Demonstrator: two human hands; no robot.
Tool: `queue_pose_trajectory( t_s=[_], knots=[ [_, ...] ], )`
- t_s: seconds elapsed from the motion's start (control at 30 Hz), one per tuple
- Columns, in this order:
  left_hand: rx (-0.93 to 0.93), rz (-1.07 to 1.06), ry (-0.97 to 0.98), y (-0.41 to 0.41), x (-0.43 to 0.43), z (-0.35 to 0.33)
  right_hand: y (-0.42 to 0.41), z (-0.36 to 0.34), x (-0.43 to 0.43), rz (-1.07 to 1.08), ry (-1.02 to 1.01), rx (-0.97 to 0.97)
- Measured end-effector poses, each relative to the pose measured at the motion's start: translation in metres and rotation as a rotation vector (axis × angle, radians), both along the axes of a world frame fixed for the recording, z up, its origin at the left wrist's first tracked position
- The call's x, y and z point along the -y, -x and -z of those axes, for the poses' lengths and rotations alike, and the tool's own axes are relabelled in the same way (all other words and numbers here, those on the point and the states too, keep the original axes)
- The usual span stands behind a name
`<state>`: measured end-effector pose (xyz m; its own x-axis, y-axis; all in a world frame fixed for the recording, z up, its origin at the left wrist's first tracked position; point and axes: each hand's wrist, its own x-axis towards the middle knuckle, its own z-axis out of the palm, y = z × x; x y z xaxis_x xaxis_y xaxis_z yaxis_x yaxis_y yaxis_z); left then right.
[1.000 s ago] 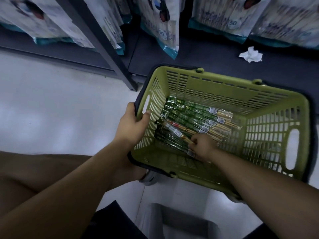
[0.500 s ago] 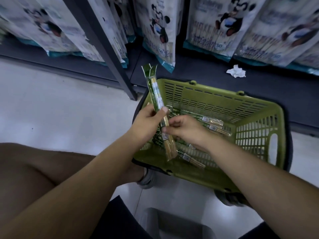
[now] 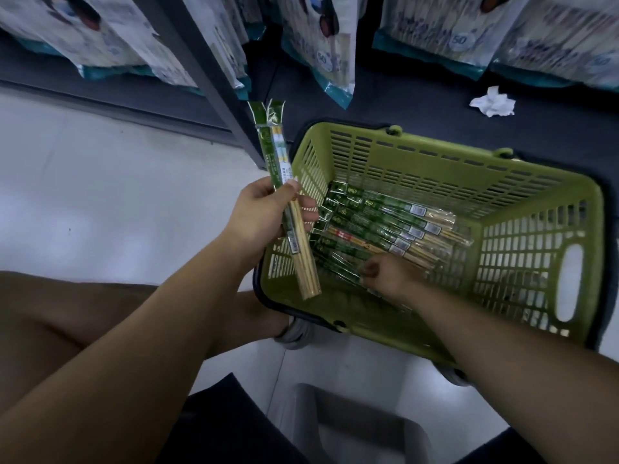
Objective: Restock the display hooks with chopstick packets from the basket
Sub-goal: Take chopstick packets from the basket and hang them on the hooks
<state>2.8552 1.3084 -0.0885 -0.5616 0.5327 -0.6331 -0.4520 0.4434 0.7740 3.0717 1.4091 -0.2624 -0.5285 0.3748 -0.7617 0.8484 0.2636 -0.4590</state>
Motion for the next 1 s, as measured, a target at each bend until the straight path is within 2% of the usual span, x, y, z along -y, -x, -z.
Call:
queue_pose_trajectory(
  t_s=[0.17, 0.4, 0.5, 0.7, 0.83, 1.0],
  knots=[
    [-0.006, 0.008, -0.010, 0.001, 0.003, 0.005, -0.002, 0.013, 0.009, -0.160, -0.117, 0.072],
    [-0.012, 0.030, -0.012, 0.001, 0.002, 0.006, -0.002, 0.007, 0.000, -0.202, -0.078, 0.071],
    [0.011, 0.021, -0.028, 0.000, 0.002, 0.004, 0.000, -0.011, -0.013, -0.084, -0.056, -0.001],
    [0.026, -0.011, 0.008, -0.008, 0.000, 0.004, 0.023, -0.080, -0.037, 0.248, 0.071, -0.297],
    [0.004, 0.008, 0.008, -0.021, -0.002, 0.004, 0.050, -0.130, -0.029, 0.225, 0.164, -0.440],
    [0.131, -0.004, -0.145, -0.030, -0.001, -0.003, 0.060, -0.155, -0.018, 0.173, 0.149, -0.487]
  ],
)
